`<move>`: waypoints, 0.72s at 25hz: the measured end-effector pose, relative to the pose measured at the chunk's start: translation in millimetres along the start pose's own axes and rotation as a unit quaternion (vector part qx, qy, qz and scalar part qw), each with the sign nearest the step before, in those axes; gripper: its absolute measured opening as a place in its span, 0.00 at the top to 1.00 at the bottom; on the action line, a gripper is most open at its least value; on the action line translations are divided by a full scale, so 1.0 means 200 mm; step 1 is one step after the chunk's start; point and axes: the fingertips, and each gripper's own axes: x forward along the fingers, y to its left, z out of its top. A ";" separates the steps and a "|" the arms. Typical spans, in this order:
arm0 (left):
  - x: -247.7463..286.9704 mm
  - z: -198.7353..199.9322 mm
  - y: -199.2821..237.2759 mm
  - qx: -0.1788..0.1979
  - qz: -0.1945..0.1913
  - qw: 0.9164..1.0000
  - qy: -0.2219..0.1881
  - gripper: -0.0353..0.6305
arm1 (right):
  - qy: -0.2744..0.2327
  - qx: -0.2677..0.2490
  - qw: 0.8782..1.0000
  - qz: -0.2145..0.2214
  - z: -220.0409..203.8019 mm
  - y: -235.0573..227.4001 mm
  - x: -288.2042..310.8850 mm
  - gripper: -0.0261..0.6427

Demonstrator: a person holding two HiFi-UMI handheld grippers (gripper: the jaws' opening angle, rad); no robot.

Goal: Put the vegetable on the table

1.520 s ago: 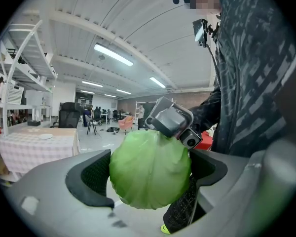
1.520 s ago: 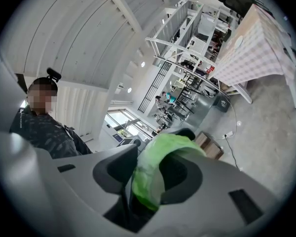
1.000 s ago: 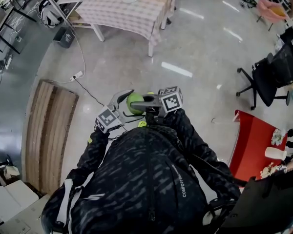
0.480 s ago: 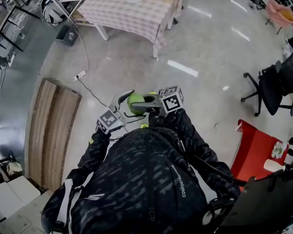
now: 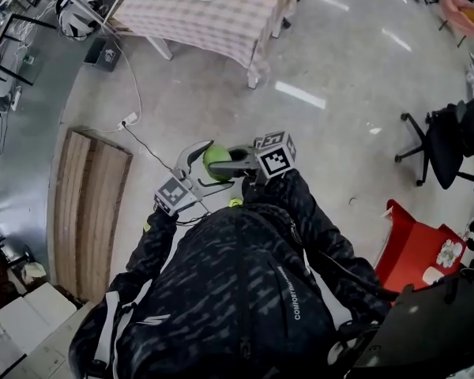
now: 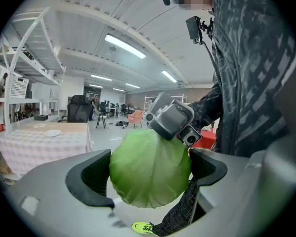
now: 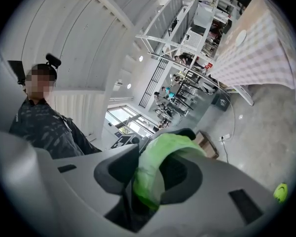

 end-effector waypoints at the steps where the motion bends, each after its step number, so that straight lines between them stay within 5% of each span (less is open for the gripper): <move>1: 0.03 0.01 0.03 -0.001 -0.001 1.000 0.000 0.23 | -0.001 0.002 1.000 0.001 0.03 -0.02 -0.02 0.78; 18: 0.40 0.20 0.60 -0.002 0.028 1.000 0.010 0.23 | 0.022 -0.009 1.000 0.016 0.59 -0.34 -0.28 0.78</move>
